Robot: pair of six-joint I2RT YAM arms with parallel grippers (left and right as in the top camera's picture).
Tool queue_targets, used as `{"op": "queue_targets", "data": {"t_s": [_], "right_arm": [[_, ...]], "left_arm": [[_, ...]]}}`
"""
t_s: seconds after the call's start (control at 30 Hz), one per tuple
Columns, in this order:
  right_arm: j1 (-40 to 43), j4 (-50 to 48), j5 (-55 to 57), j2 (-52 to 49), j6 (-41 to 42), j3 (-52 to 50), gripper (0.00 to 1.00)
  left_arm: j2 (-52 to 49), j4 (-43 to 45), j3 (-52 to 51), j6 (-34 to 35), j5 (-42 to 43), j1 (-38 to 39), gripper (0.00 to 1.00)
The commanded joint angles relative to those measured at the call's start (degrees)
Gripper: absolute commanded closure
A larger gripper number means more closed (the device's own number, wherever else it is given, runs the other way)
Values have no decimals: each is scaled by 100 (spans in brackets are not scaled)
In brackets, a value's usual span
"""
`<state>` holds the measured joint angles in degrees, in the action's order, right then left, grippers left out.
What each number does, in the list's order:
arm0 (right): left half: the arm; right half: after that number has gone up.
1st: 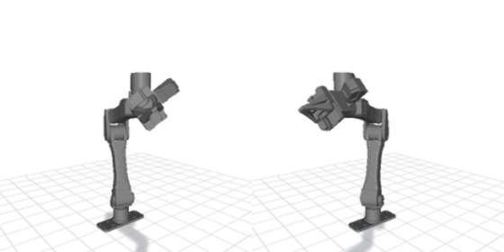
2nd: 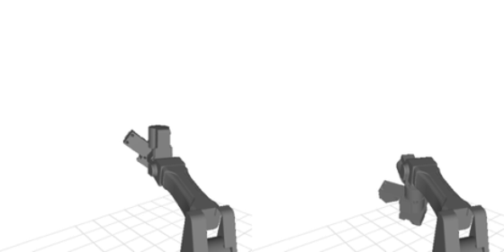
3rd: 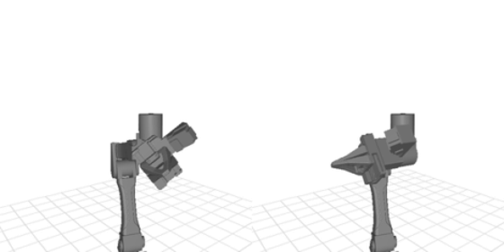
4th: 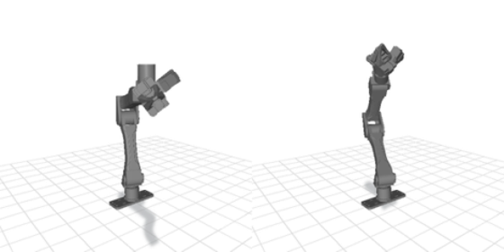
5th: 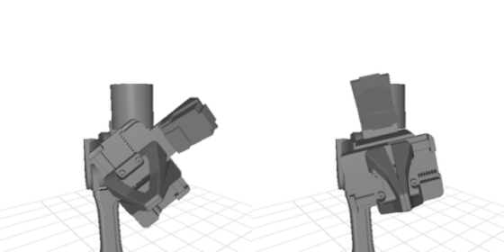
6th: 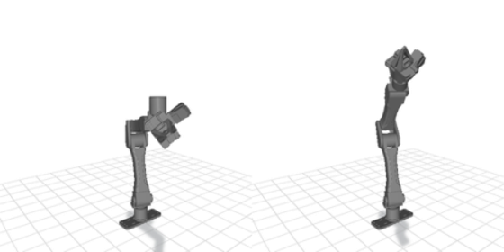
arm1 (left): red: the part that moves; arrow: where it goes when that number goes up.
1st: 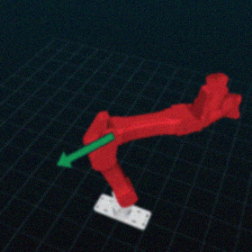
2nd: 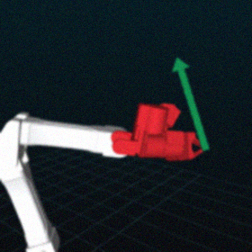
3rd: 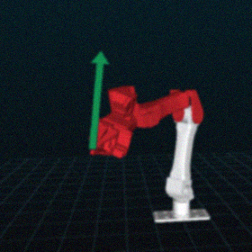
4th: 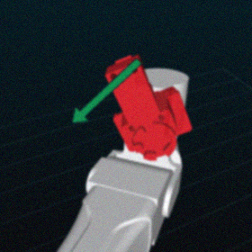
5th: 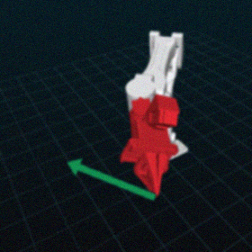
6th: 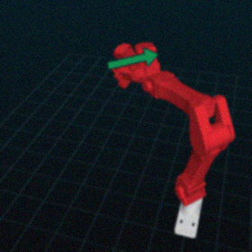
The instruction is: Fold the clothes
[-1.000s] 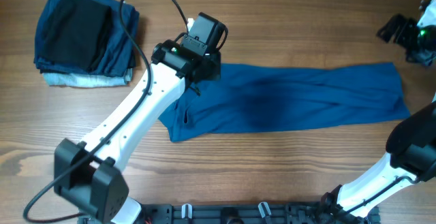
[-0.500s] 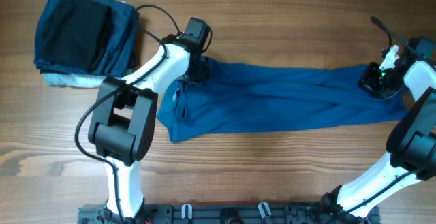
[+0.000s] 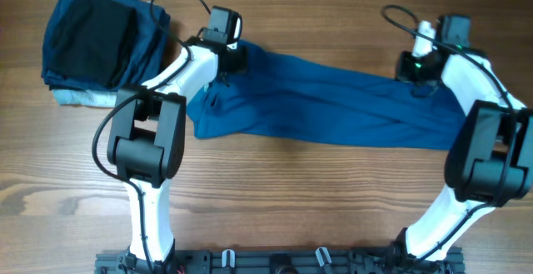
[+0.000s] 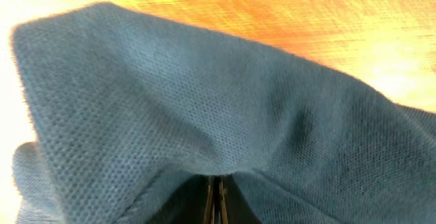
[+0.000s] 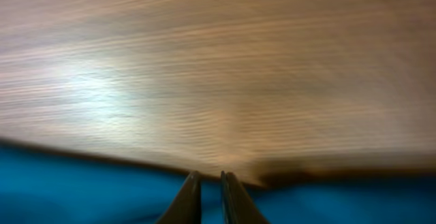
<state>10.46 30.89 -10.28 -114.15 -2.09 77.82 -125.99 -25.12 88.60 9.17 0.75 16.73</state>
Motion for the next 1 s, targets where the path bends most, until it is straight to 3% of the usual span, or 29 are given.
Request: {"op": "queue_targets", "data": {"t_s": [0.0,0.03,0.07,0.1,0.17,0.2,0.27,0.3,0.33,0.5,0.67,0.73,0.77,0.8,0.97], "right_arm": [[-647,345,-271,85,-81,879,86],[-831,455,-1051,164,-111,1038,81],[-1071,411,-1681,225,-372,1060,82],[-1272,435,-1676,221,-647,1058,82],[-1709,481,-1674,120,-1392,1056,71],[-2020,420,-1624,15,-1687,1056,64],[-2481,181,-1344,-199,-1919,1056,61],[-2699,4,-1097,-317,-1926,1056,61],[-2986,-238,-861,-514,-1937,1056,60],[-3491,-796,-116,-1016,-1733,1056,54],[-3499,-986,-352,-1029,-970,1056,57],[-3497,-1073,-345,-1029,-817,1056,71],[-3497,-1113,-345,-1029,-625,1056,87],[-3499,-1108,-343,-1029,-527,1056,96],[-3506,-868,-352,-1134,-396,981,96]], "left_arm": [[-46,-603,1014,-144,-267,-149,96],[157,-922,1550,-76,-256,-140,96],[426,-1274,2092,201,-221,-142,92],[667,-1515,2433,376,-208,-164,86],[1158,-1668,2734,474,-212,-251,77],[1528,-1633,2739,479,-232,-402,67],[1934,-1733,2739,479,-229,-776,51],[2059,-1862,2739,479,-229,-975,34],[2155,-2159,2739,479,-227,-1283,0],[2131,-2492,2734,476,-227,-1731,0],[2131,-2516,2734,476,-227,-1738,0],[2131,-2516,2734,476,-227,-1738,0],[2131,-2516,2734,476,-227,-1738,0],[2131,-2516,2734,476,-227,-1738,0],[2131,-2516,2734,479,-227,-1738,0]]}}
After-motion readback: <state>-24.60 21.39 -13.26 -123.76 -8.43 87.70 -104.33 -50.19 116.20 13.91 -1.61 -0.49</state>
